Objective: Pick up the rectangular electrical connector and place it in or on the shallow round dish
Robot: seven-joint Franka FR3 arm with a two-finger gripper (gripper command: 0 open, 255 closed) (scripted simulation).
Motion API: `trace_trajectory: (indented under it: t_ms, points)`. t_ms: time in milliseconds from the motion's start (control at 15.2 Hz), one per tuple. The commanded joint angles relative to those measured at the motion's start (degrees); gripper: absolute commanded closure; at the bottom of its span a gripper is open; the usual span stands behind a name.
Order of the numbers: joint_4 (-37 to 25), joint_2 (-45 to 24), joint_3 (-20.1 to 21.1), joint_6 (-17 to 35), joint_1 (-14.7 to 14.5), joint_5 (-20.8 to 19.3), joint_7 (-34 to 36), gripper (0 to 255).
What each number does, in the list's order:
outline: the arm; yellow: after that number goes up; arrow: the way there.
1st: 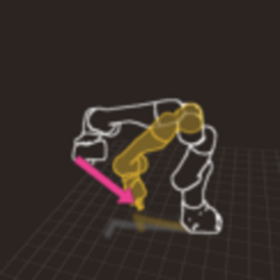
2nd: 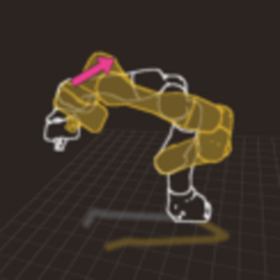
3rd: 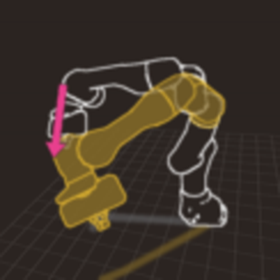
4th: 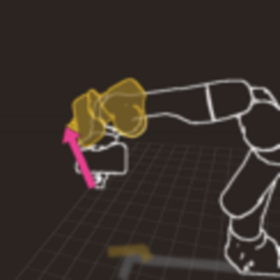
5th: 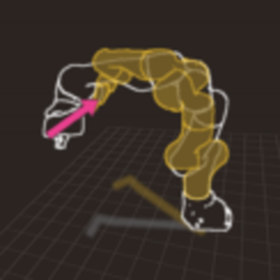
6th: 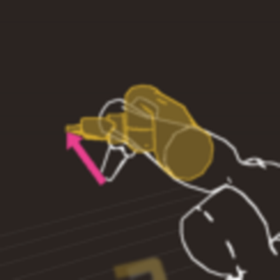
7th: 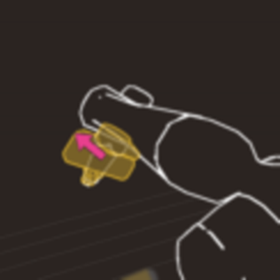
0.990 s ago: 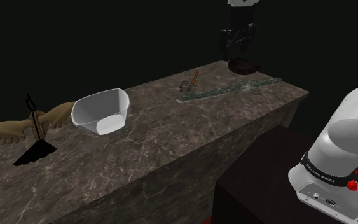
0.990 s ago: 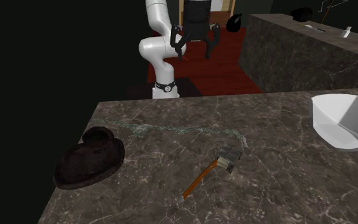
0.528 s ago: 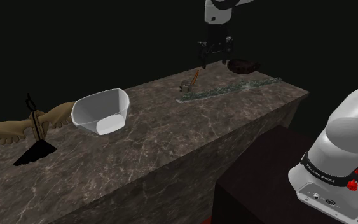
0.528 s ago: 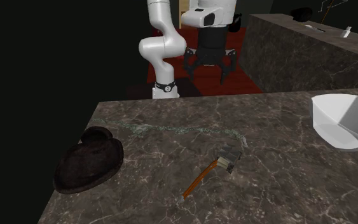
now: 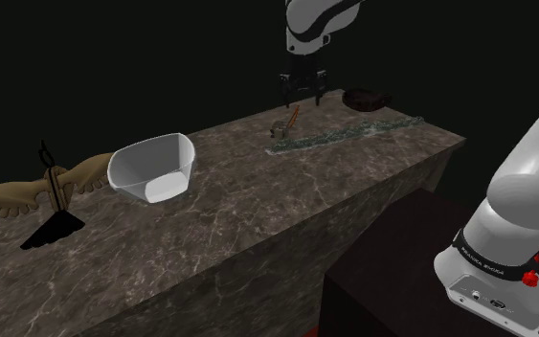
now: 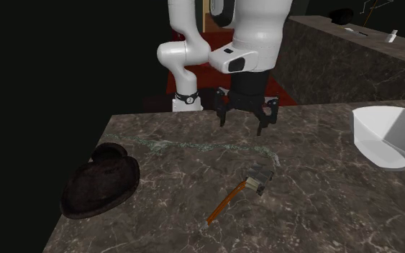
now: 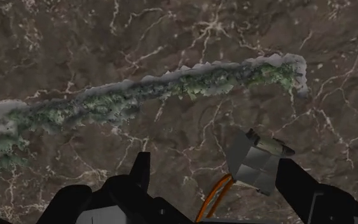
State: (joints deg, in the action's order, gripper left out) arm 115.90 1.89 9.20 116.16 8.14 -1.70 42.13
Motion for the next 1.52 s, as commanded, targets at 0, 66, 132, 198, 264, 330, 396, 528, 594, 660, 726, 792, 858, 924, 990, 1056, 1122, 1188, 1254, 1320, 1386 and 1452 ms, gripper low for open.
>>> trace_trajectory:
  t_ms: [0,66,132,198,264,330,396,528,594,660,726,792,858,924,990,1056,1122,1188,1254,1320,1386,1452]
  points:
    - [-3.03,-4.17,-0.07,1.14,0.25,-0.95,4.55,0]
    - [-4.65,-6.24,-0.3,1.58,0.37,-1.4,6.5,0]
    - [-6.31,-8.29,-0.57,1.96,0.47,-1.82,8.41,0]
    - [-8.02,-10.33,-0.89,2.29,0.55,-2.21,10.27,0]
    - [-9.77,-12.35,-1.27,2.56,0.61,-2.56,12.08,0]
    - [-11.56,-14.36,-1.7,2.78,0.64,-2.86,13.83,0]
    - [-13.39,-16.35,-2.12,2.94,0.71,-3.11,15.53,0]
    - [-17.18,-20.29,-3.09,3.14,0.8,-3.47,18.78,0]
    - [-18.5,-21.63,-3.47,3.16,0.82,-3.53,19.84,0]
    - [-18.15,-21.93,-3.51,3.81,0.8,-3.58,19.87,0]
    - [-17.81,-22.23,-3.55,4.46,0.8,-3.63,19.9,0]
    - [-17.48,-22.55,-3.58,5.1,0.81,-3.68,19.94,0]
    - [-17.17,-22.88,-3.61,5.74,0.81,-3.74,19.97,0]
    - [-16.87,-23.22,-3.64,6.37,0.81,-3.8,20.01,0]
    - [-16.59,-23.56,-3.67,7.0,0.82,-3.86,20.05,0]
    - [-16.31,-23.92,-3.71,7.63,0.82,-3.92,20.09,0]
    - [-16.14,-24.11,-3.72,7.99,0.82,-3.96,20.11,0]
    - [-16.16,-24.12,-3.72,7.99,0.82,-3.96,20.11,0]
    - [-16.16,-24.13,-3.72,7.98,0.82,-3.96,20.11,0]
    - [-16.16,-24.13,-3.72,7.98,0.82,-3.96,20.11,0]
    - [-16.16,-24.13,-3.72,7.98,0.82,-3.96,20.11,0]
    - [-16.16,-24.13,-3.72,7.98,0.82,-3.96,20.11,0]
